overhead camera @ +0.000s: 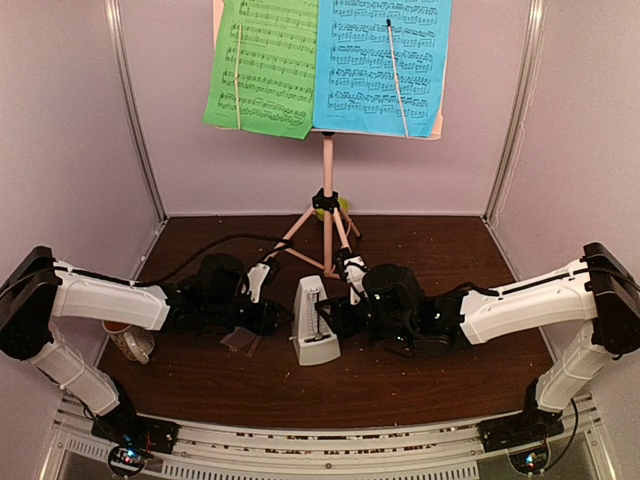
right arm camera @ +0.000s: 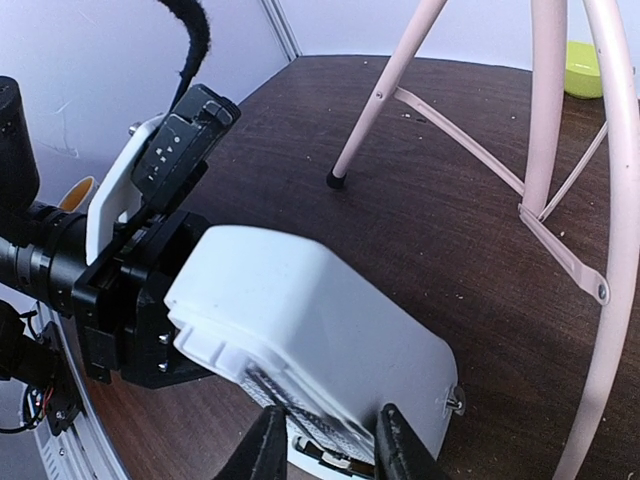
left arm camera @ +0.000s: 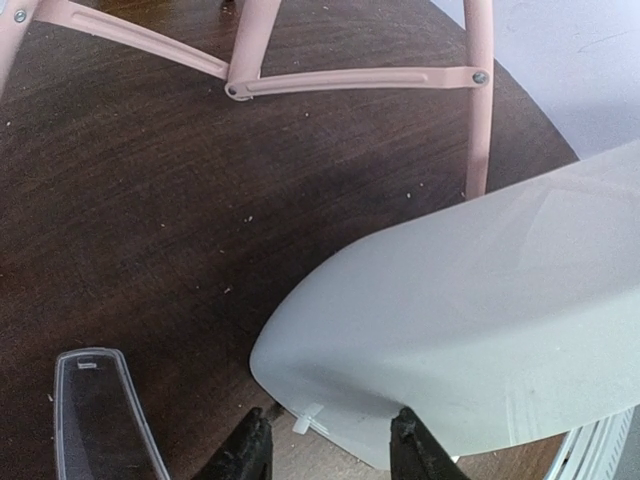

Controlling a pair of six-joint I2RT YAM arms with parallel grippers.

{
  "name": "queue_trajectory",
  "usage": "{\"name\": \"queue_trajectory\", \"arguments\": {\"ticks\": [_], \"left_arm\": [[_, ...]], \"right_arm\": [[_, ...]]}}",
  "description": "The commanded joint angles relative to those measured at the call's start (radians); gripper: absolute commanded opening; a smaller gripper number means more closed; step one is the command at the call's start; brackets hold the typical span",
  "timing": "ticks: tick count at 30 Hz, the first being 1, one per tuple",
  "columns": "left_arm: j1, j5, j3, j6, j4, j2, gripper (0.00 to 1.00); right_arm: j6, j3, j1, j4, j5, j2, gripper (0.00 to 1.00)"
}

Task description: Set up the instrument practice props

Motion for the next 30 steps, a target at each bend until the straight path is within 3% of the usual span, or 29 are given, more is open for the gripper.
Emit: {"name": "queue_trajectory", "arguments": {"ticks": [1,7,17,30], "left_arm": [[0.005,0.017,0.021,0.021,0.035,-0.028,0.43],[0.005,0.013,0.023,0.026,0.026,-0.030,0.43],[0.005,-0.003,0.002,0.021,0.019,-0.075,0.46],[0.005,-0.069,-0.044,0.008,-0.031,-0.213,0.58]], "right_arm": [[0.017,0.000,-0.005,-0.006,0.011,0.016,0.29],[0.018,-0.019,-0.005,0.011,-0.005,-0.006,0.26],[0.012,-0.051,-0.001,0.021,-0.012,-0.046,0.44],[0.040,-0.060,-0.002,-0.034,0.078,-0.095,0.57]]}}
